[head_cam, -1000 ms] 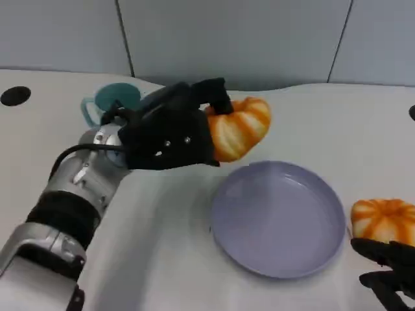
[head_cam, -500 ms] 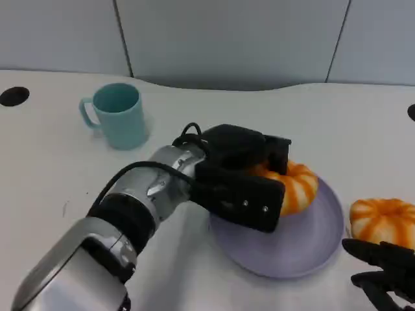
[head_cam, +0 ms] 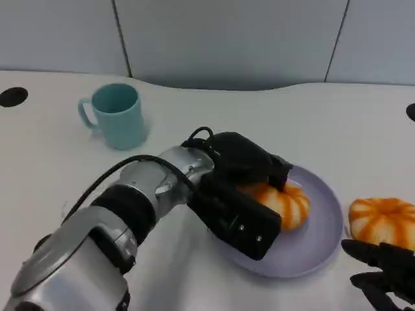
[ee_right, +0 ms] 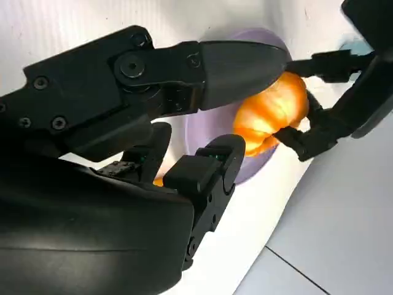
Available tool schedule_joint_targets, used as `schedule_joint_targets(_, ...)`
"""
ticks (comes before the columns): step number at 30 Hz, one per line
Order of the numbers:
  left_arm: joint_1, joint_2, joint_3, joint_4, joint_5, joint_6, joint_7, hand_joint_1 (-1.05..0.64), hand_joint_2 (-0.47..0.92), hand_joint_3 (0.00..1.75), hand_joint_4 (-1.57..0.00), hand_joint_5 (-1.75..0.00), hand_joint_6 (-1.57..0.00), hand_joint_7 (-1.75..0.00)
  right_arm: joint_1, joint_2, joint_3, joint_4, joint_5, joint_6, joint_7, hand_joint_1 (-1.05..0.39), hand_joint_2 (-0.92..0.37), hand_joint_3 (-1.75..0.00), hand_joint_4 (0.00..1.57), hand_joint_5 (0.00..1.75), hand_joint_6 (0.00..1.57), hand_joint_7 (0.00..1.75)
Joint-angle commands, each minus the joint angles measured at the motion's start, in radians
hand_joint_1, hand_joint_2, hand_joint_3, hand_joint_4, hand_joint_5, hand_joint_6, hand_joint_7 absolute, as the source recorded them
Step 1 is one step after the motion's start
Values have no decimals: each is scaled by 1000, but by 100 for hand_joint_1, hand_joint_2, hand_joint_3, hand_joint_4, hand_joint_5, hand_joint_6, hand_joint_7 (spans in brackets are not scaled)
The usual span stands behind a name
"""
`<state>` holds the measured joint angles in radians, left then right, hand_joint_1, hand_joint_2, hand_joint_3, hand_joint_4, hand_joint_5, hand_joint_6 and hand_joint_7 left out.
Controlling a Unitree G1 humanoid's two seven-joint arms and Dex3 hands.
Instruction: Grasp the bread from the table and place it into the plate.
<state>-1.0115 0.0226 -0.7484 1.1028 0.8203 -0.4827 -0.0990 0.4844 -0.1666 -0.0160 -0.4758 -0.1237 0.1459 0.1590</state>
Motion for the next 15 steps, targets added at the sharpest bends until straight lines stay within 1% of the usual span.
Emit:
schedule_joint_targets(1,-55,24,-2,-15,-8,-32,-101,-80,86,0,-18,-31,-38,-3,2,-4,1,-16,1,18,-3,-39,-92,-39,55,64,69,1)
schedule_joint_targets(3,-62,30,-1,-28,-15,-36,-145,-88,88,1,-10,-24,-30,-1,2,-4,2,-24,0,33,-2,-39,-92,-40,54,64,69,1)
schedule_joint_targets(5,-63,33,2,-37,-16,-35,-164,-92,89,1,-6,-22,-27,0,1,-4,2,-28,1,39,-2,-38,-92,-40,54,64,69,1)
schedule_joint_targets(6,-70,35,9,-46,-29,-31,-212,-92,89,1,-6,-22,-26,0,0,-5,2,-26,1,39,-1,-38,-92,-40,54,64,69,0)
schedule_joint_targets(7,-76,38,15,-53,-40,-28,-252,-99,91,2,-2,-14,-22,-1,-2,-6,1,-26,1,40,-1,-38,-92,-40,53,63,68,0)
schedule_joint_targets(8,-79,40,20,-61,-48,-25,-282,-101,91,2,-1,-11,-20,-1,-3,-7,1,-25,1,41,0,-38,-92,-40,53,63,68,0)
schedule_joint_targets(12,-82,51,47,-99,-87,-3,-384,-102,92,1,0,-2,-16,-1,-5,-6,-2,-17,4,29,-1,-37,-92,-40,54,63,69,0)
schedule_joint_targets(15,-76,71,71,-146,-113,10,-435,-103,92,1,0,0,-15,-1,-6,-6,-4,-11,8,19,-1,-37,-92,-40,56,64,69,1)
